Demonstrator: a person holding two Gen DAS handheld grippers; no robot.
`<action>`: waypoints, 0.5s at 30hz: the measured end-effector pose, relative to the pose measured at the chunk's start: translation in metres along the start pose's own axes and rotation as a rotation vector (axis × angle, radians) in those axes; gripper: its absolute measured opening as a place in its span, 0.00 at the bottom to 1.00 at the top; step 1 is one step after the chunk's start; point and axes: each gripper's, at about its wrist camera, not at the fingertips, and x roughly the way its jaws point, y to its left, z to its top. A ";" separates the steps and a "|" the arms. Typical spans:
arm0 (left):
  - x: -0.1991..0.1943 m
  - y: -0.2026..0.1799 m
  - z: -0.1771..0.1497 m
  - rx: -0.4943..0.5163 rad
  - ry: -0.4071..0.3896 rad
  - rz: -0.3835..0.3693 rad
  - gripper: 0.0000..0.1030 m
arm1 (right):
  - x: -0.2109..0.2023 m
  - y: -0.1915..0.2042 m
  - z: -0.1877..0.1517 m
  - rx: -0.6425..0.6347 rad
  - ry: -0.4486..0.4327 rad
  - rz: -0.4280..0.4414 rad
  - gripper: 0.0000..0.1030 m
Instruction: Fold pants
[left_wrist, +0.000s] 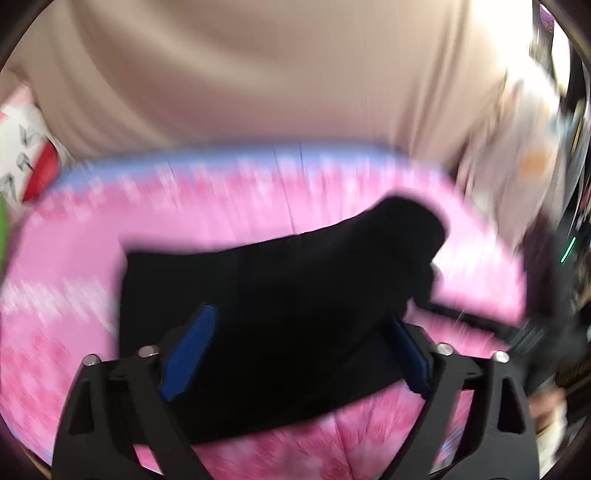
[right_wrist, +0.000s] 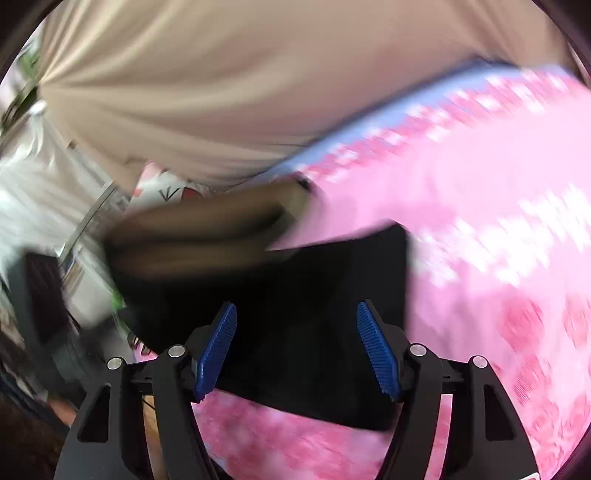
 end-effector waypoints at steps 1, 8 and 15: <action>0.015 -0.004 -0.010 0.011 0.042 0.006 0.84 | -0.002 -0.014 -0.003 0.040 0.009 0.009 0.65; -0.011 0.011 -0.032 0.001 0.034 -0.031 0.88 | 0.004 -0.014 -0.013 0.064 0.053 0.124 0.70; -0.056 0.064 -0.027 -0.100 -0.069 0.125 0.90 | 0.053 0.019 -0.017 -0.070 0.104 -0.016 0.41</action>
